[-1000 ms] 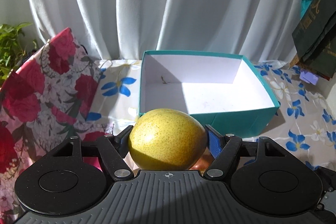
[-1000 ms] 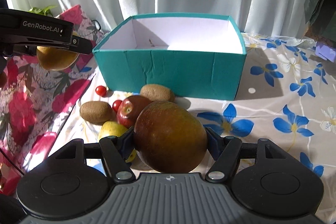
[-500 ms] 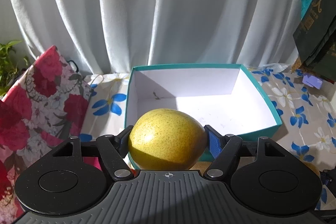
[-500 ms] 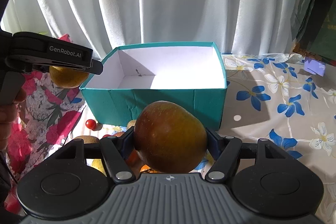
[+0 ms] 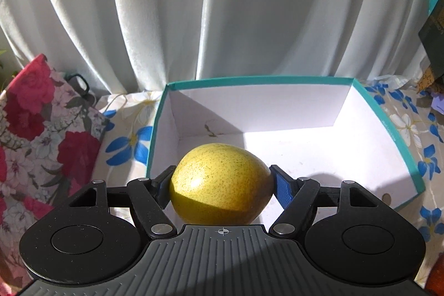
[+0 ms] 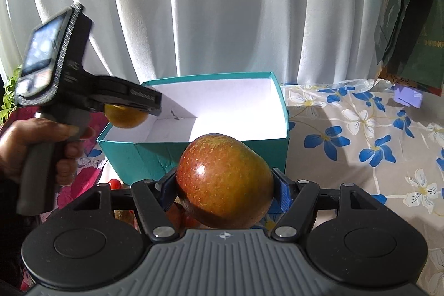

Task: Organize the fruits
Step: 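Lift the pear and the apple with both grippers toward the teal box, then lower the yellow pear into the teal box and open the left gripper, then lower the red apple into the teal box and open the right gripper, then grasp the brown kiwi with the left gripper while the right gripper moves to the tangerine, then grasp the tangerine with the right gripper while the left gripper lifts the kiwi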

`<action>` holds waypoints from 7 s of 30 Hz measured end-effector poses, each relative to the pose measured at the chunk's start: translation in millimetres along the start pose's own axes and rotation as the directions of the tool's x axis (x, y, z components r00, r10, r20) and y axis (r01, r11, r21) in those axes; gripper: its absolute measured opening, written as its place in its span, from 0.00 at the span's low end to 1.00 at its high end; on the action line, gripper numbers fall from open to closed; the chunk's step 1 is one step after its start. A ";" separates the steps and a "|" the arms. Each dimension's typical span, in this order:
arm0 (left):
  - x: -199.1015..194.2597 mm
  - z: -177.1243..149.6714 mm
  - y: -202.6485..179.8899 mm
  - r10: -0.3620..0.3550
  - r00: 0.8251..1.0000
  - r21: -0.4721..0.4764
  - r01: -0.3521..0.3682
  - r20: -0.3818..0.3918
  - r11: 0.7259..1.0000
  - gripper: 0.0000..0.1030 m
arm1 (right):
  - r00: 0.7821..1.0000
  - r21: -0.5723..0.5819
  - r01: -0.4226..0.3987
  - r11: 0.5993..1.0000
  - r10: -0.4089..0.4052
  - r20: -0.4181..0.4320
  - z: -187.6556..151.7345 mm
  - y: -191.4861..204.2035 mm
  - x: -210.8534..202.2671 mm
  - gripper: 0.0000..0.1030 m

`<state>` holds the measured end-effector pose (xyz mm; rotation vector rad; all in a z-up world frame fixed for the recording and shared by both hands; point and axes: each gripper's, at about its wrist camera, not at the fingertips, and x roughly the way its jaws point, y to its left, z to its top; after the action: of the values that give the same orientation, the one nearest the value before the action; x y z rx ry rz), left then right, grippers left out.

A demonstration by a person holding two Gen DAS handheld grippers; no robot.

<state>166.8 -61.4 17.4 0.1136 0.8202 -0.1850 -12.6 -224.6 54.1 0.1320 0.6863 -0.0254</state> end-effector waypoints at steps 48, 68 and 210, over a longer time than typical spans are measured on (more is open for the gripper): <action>-55.1 -41.9 47.7 0.109 0.993 -0.144 -0.115 -0.046 0.983 0.98 | 0.995 -0.016 0.054 0.998 -0.052 0.082 28.4 -0.6 21.9 0.66; -69.0 -84.7 92.4 0.124 0.987 -0.244 -0.146 -0.104 0.959 0.98 | 0.997 -0.061 0.051 0.997 -0.048 0.054 54.6 0.1 91.7 0.66; -94.4 -102.6 31.1 -0.054 0.998 -0.055 0.053 -0.015 0.997 0.73 | 0.999 -0.098 0.009 0.995 -0.012 -0.033 -55.1 26.4 30.3 0.39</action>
<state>36.8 -2.0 18.2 0.0420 0.8442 -0.2127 -22.1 -190.7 -4.3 0.0343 0.7203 0.0005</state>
